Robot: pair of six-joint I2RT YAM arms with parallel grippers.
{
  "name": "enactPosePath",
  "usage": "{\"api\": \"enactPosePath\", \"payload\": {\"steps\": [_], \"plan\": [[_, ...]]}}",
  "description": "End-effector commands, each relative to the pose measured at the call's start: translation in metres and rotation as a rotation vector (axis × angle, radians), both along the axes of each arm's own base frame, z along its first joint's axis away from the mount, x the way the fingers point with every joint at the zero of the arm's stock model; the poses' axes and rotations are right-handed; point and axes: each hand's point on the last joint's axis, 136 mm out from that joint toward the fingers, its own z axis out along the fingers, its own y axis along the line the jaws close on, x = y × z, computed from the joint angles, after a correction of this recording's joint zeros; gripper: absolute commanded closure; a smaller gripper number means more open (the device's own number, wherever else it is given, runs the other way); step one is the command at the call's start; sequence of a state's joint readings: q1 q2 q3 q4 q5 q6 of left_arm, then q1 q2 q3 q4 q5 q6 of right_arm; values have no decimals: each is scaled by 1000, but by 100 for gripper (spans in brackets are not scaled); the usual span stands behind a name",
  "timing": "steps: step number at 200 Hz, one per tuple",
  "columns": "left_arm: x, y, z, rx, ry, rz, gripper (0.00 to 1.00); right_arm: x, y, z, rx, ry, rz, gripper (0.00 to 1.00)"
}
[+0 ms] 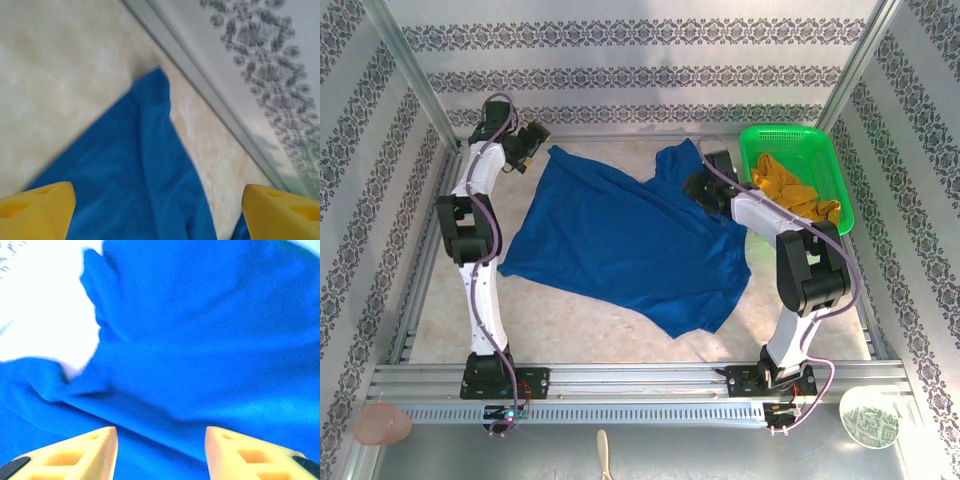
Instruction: Fold the inside-out t-shirt
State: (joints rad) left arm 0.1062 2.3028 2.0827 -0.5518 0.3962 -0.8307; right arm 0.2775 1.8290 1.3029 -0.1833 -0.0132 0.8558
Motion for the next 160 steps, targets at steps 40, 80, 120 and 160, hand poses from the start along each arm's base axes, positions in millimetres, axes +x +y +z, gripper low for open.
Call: {"api": "enactPosePath", "payload": {"steps": [40, 80, 120, 160], "plan": [[-68, -68, -48, -177, -22, -32, 9, 66, 26, -28, -19, 112, 54, 50], [-104, -69, -90, -214, 48, 31, 8, 71, 30, -69, -9, 272, 3, 50], [-146, -49, -113, -173, 124, 148, 4, 73, 17, -92, -4, 346, -77, 49], [-197, -20, -126, -142, 170, 249, 3, 91, 12, -85, 23, 317, -86, 50]]}}
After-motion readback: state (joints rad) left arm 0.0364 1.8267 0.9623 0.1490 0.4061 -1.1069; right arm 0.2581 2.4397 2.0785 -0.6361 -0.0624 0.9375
